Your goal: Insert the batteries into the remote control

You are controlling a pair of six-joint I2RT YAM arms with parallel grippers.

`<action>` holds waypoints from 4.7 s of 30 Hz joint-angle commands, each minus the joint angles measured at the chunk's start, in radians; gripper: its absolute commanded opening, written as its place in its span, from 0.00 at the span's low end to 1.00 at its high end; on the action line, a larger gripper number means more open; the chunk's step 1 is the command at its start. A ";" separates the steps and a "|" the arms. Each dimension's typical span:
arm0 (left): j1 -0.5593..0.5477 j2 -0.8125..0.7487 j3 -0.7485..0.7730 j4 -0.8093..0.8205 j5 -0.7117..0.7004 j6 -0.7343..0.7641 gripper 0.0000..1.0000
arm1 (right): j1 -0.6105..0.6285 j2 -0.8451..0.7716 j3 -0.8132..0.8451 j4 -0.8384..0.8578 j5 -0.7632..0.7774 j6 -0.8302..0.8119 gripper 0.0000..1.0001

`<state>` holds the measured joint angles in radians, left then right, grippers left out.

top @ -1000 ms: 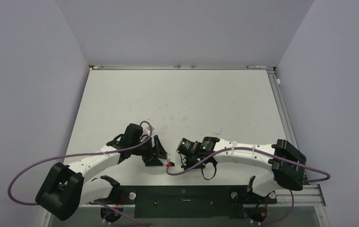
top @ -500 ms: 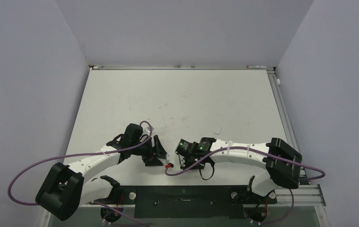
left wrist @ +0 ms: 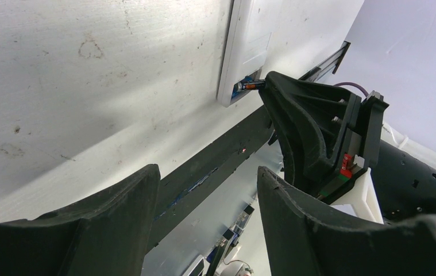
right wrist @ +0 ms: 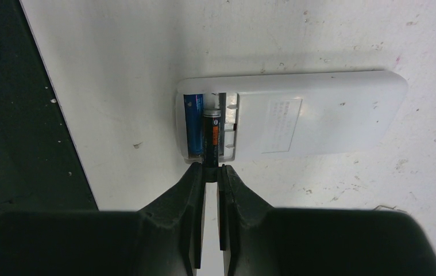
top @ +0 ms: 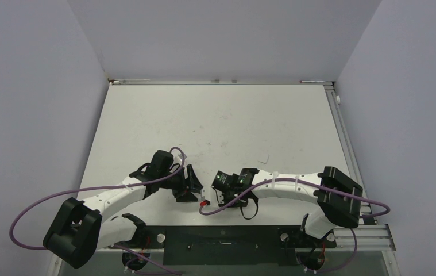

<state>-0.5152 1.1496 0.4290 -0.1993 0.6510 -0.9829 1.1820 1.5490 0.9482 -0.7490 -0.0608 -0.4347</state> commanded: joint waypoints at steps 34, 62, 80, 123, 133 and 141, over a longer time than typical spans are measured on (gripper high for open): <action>-0.038 0.065 0.042 0.048 -0.017 0.026 0.60 | -0.002 -0.249 0.031 0.086 0.148 0.200 0.32; -0.281 0.414 0.265 0.176 -0.139 -0.039 0.46 | -0.179 -0.460 -0.212 0.204 0.191 1.177 0.31; -0.318 0.486 0.244 0.251 -0.131 -0.062 0.23 | -0.184 -0.367 -0.313 0.346 0.024 1.286 0.25; -0.327 0.522 0.252 0.266 -0.117 -0.062 0.07 | -0.183 -0.250 -0.335 0.399 0.036 1.321 0.09; -0.325 0.519 0.254 0.258 -0.119 -0.057 0.06 | -0.183 -0.204 -0.338 0.392 0.036 1.315 0.09; -0.327 0.513 0.253 0.251 -0.119 -0.050 0.06 | -0.183 -0.164 -0.333 0.361 0.096 1.326 0.09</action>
<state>-0.8371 1.6638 0.6655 0.0414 0.5419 -1.0447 1.0077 1.3327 0.6235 -0.3492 -0.0868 0.8879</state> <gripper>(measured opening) 0.065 0.086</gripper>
